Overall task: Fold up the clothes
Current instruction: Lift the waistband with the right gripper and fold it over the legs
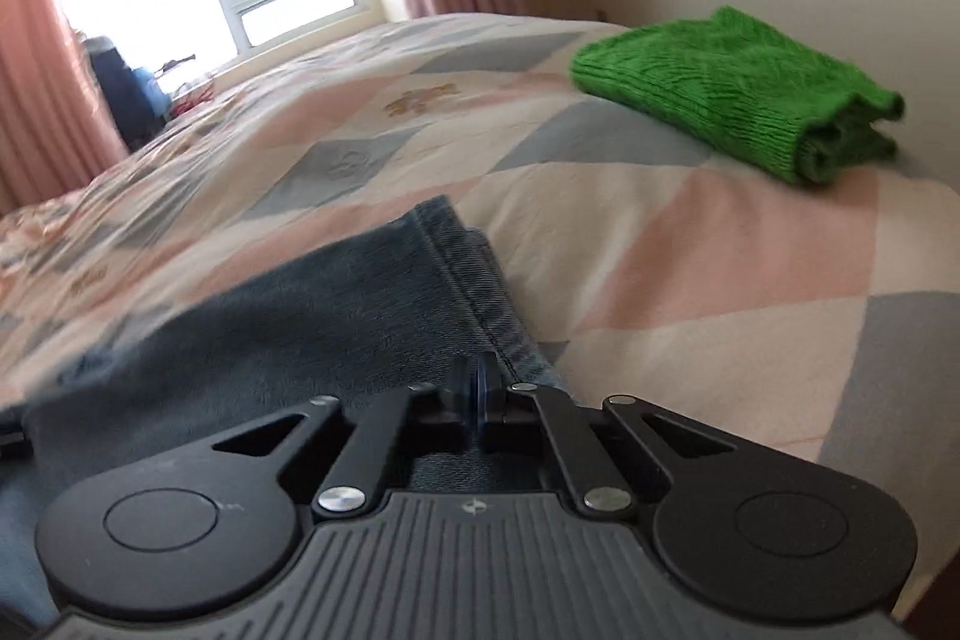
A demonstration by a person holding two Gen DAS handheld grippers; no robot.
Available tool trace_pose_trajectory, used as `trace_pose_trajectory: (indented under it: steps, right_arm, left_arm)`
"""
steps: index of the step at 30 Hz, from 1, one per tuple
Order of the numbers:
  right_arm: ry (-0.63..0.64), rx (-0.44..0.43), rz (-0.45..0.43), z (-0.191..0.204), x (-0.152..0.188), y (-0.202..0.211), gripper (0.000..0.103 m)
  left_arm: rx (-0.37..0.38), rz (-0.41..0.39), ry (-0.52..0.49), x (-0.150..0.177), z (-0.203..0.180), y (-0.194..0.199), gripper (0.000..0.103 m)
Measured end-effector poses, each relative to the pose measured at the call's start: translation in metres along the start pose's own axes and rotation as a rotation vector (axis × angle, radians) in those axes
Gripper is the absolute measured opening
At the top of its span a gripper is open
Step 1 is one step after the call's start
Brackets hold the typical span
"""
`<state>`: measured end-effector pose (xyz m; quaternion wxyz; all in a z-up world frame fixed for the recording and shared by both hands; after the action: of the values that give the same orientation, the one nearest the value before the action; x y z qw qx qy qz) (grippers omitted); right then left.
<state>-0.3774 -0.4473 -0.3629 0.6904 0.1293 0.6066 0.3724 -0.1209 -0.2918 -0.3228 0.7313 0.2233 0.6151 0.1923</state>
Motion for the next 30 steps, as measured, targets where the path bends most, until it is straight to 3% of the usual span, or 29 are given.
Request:
trace_pose_trajectory:
  steps: [1, 3, 6, 9, 11, 12, 15, 19, 20, 22, 24, 26, 29, 30]
  right_arm:
    - [0.019, -0.014, -0.02, 0.01, -0.003, 0.008, 0.023]
    - [0.063, -0.08, -0.054, 0.036, -0.007, 0.022, 0.031]
    - [0.157, -0.233, -0.021, 0.098, -0.002, 0.011, 0.03]
    - [0.26, -0.231, 0.037, 0.14, 0.009, -0.021, 0.029]
    - [0.27, -0.157, 0.063, 0.138, 0.012, -0.046, 0.006]
    - [0.229, -0.146, 0.077, 0.128, 0.01, -0.054, 0.0]
    - [0.05, -0.18, 0.11, 0.085, 0.005, -0.055, 0.0]
    - [-0.041, -0.088, 0.048, 0.039, -0.004, -0.03, 0.0]
    - [-0.055, -0.058, 0.03, 0.032, -0.006, -0.02, 0.0]
    - [-0.035, -0.007, -0.012, 0.028, -0.004, 0.002, 0.022]
    - [0.004, -0.045, -0.059, 0.037, 0.005, 0.027, 0.028]
    - [0.051, -0.104, -0.071, 0.05, 0.024, 0.042, 0.039]
    - [0.197, -0.026, -0.033, 0.057, 0.054, 0.037, 0.039]
    - [0.206, -0.018, -0.035, 0.052, 0.058, 0.035, 0.035]
  left_arm:
    - [0.018, -0.023, 0.009, -0.004, 0.0, 0.006, 0.019]
    - [0.049, -0.047, 0.019, -0.011, 0.001, 0.007, 0.018]
    - [0.069, -0.005, -0.01, -0.013, -0.003, -0.022, 0.015]
    - [0.012, 0.032, -0.125, -0.004, -0.012, -0.055, 0.019]
    - [0.005, 0.063, -0.137, 0.013, -0.007, -0.061, 0.02]
    - [0.015, 0.058, -0.114, 0.022, -0.002, -0.055, 0.02]
    - [0.032, 0.04, -0.042, 0.047, 0.014, -0.033, 0.02]
    - [-0.061, 0.023, -0.03, 0.049, 0.02, 0.011, 0.018]
    - [-0.048, 0.0, -0.012, 0.046, 0.016, 0.026, 0.016]
    - [0.02, -0.053, 0.03, 0.037, 0.004, 0.055, 0.016]
    - [0.117, -0.096, 0.03, 0.031, -0.022, 0.074, 0.017]
    - [0.165, -0.069, -0.059, 0.039, -0.054, 0.074, 0.019]
    - [0.069, 0.061, -0.3, 0.09, -0.08, 0.052, 0.019]
    - [0.067, 0.054, -0.305, 0.104, -0.076, 0.054, 0.019]
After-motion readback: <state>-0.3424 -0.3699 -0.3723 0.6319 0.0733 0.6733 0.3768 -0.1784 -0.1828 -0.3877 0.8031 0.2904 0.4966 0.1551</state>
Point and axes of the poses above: each gripper's, at about its wrist camera, not at the fingertips, and y roughly against the way its jaws point, z to its left, x to its underside, the point moved 6 cm from there along -y, roughly the way its jaws point, and after that the axes turned 1 degree about y, right-handed, at the moved point
